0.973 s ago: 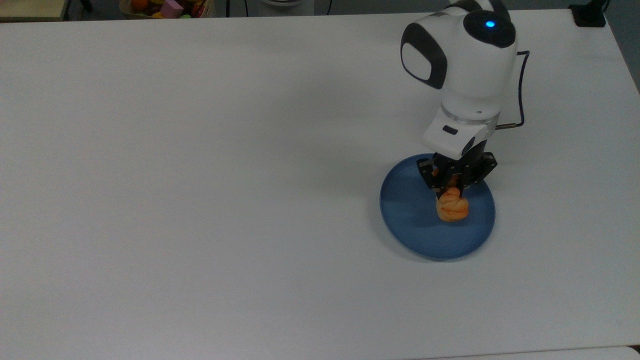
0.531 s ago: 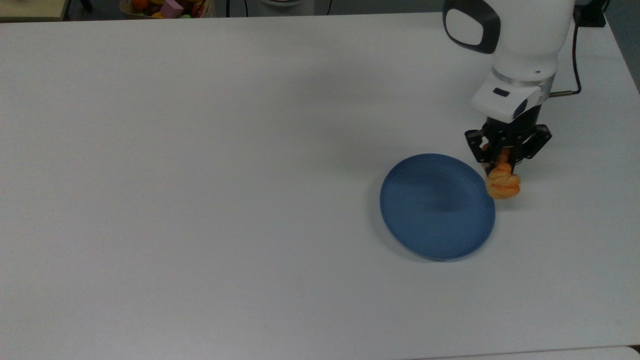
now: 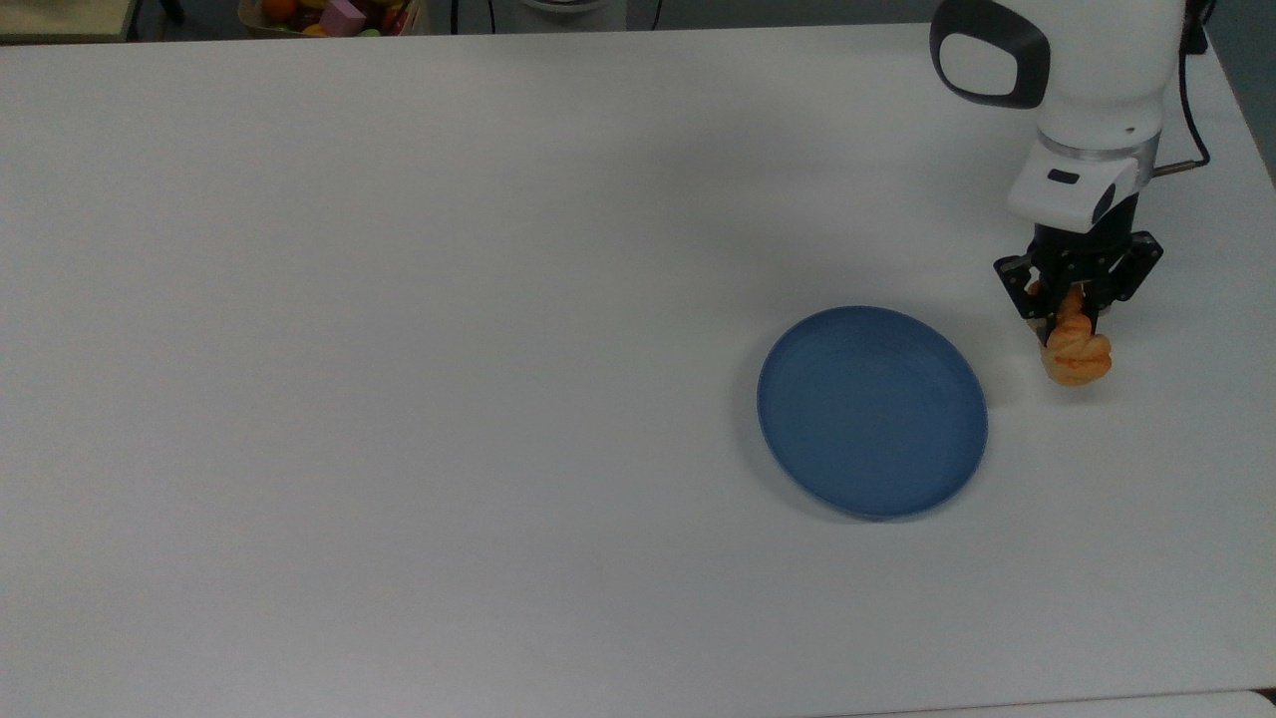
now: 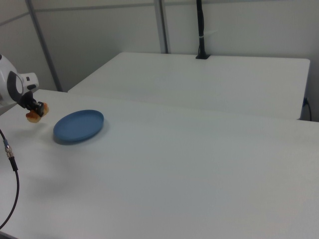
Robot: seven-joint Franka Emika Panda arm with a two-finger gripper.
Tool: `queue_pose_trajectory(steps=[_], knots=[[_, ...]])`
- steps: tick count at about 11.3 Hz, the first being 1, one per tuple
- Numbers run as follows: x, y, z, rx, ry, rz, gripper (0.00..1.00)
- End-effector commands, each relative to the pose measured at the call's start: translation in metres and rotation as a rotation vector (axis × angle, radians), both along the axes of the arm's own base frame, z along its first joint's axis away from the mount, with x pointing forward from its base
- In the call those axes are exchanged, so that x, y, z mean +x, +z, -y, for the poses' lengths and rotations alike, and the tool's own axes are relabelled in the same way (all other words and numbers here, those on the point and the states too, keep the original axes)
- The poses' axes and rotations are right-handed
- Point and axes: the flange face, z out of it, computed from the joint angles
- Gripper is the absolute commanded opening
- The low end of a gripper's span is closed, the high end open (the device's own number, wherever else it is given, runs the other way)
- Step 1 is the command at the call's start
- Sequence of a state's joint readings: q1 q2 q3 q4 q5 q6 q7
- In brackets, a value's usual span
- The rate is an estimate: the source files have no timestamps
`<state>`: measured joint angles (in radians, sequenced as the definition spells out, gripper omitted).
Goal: Put the bread on the table
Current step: 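Lift the bread roll off the plate and carry it beside the plate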
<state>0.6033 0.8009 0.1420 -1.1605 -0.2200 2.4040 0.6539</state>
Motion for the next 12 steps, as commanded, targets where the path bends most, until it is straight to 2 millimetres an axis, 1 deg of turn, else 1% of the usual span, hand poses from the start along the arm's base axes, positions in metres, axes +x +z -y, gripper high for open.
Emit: queue_pose_trajectory(steps=[1,2,3,4,5,6,8,9,10,12], knots=[[0.007,-0.02,-0.002,0.025,-0.006,0.04,0.41],[0.008,-0.026,-0.002,0.025,-0.006,0.04,0.43],[0.009,-0.039,-0.001,0.023,-0.008,0.032,0.44],[0.011,-0.044,0.0,0.031,-0.008,0.037,0.47],[0.012,-0.055,0.001,0.026,-0.008,0.031,0.48],[0.012,-0.058,0.001,0.021,-0.004,0.029,0.49],[0.011,-0.06,0.001,0.019,-0.003,0.027,0.67],[0.011,-0.061,0.001,0.018,-0.004,0.025,0.69],[0.011,-0.061,0.001,0.018,-0.002,0.025,0.76],[0.01,-0.058,0.001,0.014,0.002,0.029,0.97]])
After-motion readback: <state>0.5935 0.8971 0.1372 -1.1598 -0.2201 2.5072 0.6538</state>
